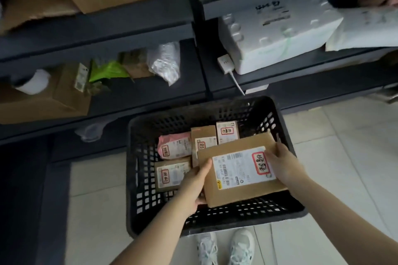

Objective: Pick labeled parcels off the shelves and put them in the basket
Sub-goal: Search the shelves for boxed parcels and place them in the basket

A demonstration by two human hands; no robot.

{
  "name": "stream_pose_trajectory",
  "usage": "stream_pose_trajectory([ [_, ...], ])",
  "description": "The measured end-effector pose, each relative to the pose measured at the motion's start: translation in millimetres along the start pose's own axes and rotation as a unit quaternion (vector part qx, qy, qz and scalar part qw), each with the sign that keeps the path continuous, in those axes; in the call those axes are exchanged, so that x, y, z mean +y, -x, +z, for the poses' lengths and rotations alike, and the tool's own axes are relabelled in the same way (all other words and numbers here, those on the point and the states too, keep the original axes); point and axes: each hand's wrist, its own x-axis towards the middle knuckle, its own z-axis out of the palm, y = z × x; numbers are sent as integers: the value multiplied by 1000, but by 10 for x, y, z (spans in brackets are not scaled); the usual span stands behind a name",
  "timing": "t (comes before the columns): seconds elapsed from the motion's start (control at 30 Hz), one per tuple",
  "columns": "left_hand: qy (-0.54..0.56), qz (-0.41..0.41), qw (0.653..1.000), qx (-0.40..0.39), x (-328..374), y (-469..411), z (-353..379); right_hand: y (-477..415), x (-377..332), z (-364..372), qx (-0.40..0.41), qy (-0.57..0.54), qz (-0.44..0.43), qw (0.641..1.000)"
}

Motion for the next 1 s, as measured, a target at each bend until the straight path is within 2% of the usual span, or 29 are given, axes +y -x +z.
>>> stream_pose_trajectory([
  [0.13,2,-15,1000,-5,-299,-286,36,-32,86,142,44,118,-40,991],
  [0.3,-22,-25,999,-9,-410,-564,226,-117,240,266,90,140,-51,985],
  [0.47,-159,14,986,48,-411,-950,327,-287,435,399,90,102,-11,991],
  [0.63,-305,46,947,84,-427,-1164,286,-455,564,647,86,97,21,991],
  [0.77,-340,74,935,71,-457,-1309,276,-597,683,708,62,70,45,995],
  [0.9,-377,120,913,99,-482,-1367,296,-742,768,829,51,54,51,996],
  [1.0,-392,151,896,141,-504,-1345,323,-780,796,909,26,36,16,999],
])
